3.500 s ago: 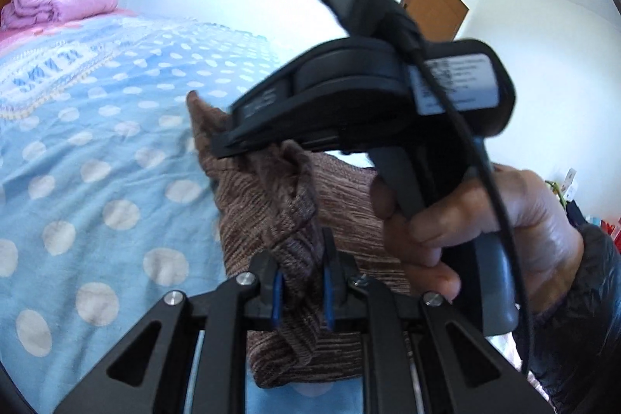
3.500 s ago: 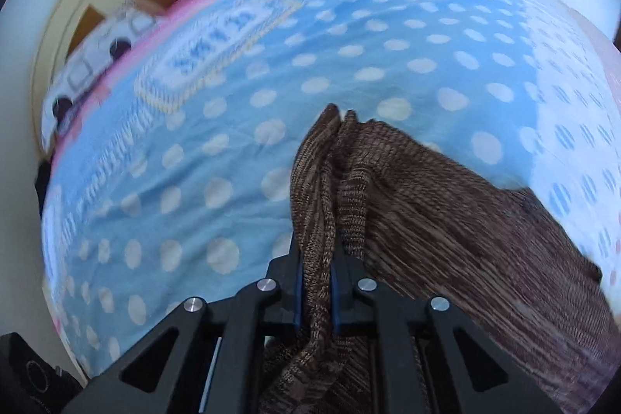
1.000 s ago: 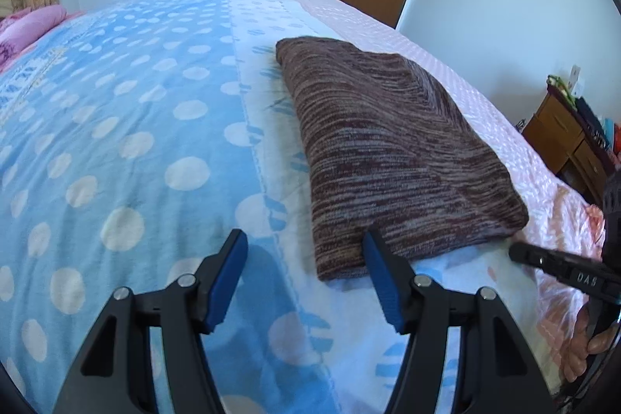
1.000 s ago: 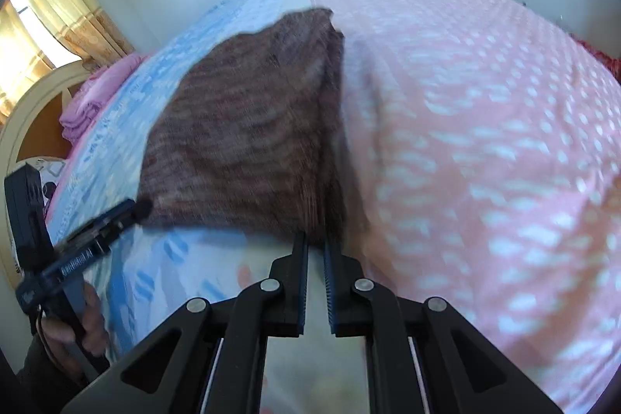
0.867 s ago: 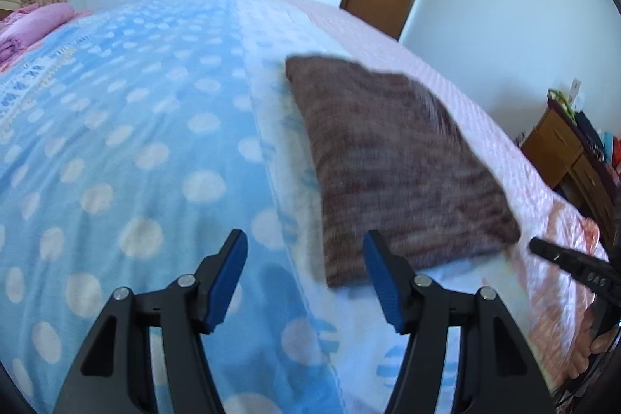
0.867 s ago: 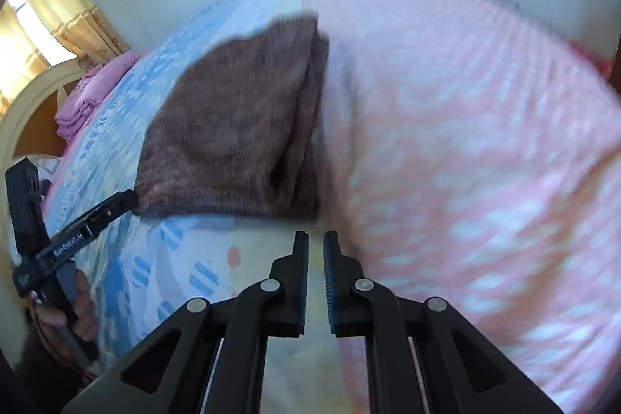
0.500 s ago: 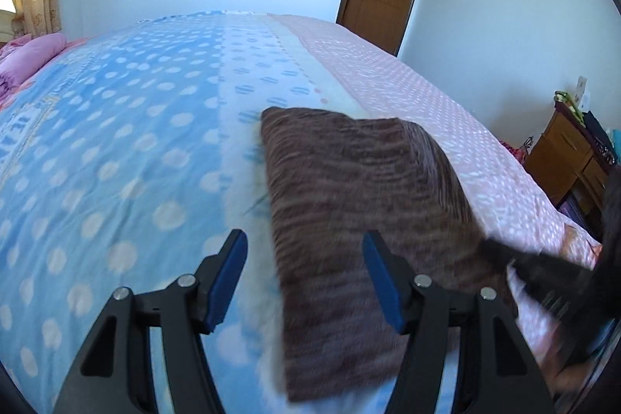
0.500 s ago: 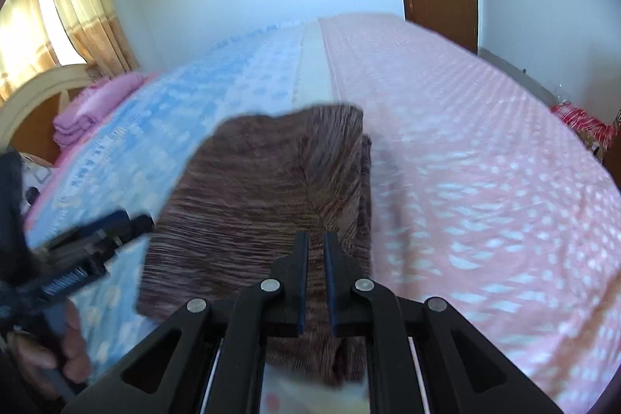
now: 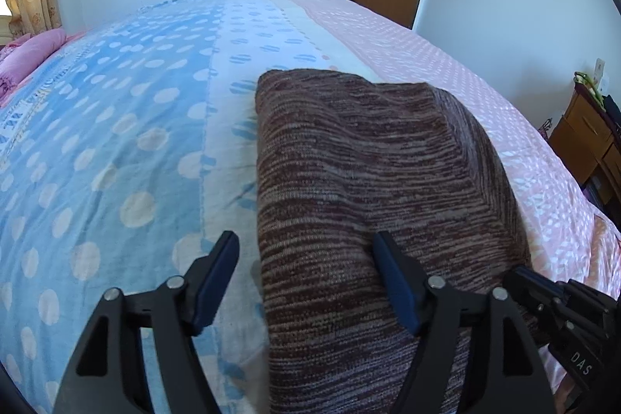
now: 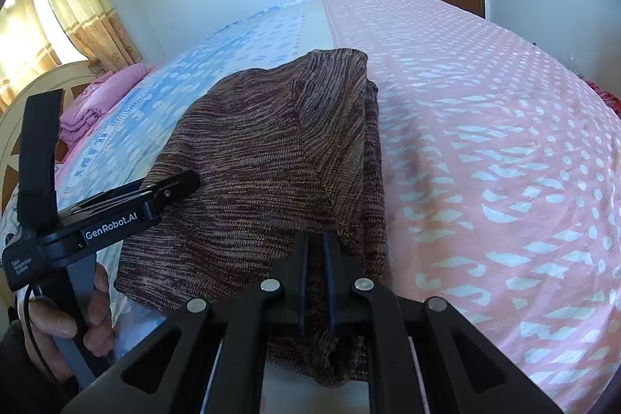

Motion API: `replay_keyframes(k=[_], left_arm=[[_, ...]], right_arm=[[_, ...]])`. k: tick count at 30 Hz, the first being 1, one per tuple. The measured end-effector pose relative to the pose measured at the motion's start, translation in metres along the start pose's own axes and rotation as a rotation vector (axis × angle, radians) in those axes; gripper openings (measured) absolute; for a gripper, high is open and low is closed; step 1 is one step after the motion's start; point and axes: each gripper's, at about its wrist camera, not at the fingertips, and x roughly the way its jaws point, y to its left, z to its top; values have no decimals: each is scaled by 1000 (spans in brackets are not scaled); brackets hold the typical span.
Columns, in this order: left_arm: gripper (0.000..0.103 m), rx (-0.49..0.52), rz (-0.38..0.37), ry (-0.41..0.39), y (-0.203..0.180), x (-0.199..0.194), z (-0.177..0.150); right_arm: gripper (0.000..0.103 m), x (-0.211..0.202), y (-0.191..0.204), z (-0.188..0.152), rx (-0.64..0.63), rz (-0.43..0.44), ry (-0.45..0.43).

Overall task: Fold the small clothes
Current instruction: 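Press and square the folded brown sweater with both grippers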

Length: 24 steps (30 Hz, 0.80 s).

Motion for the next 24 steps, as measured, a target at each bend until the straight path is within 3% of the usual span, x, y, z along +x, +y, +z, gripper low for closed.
replay_keyframes(k=[6, 11, 13, 15, 18, 24], left_arm=[[78, -9, -3, -1, 3, -1, 0], [78, -92, -130, 23, 23, -9, 0], [78, -138, -169, 29, 30, -8, 3], [78, -185, -203, 32, 35, -7, 9], [78, -183, -231, 24, 30, -4, 21], [78, -113, -194, 0, 9, 10, 46]], right_arm=[[8, -6, -7, 0, 77, 63, -28], [8, -26, -10, 4, 99, 63, -115], [20, -30, -14, 5, 120, 47, -128], [52, -31, -20, 5, 157, 39, -123], [53, -34, -23, 12, 174, 54, -120], [53, -25, -25, 53, 129, 19, -107]])
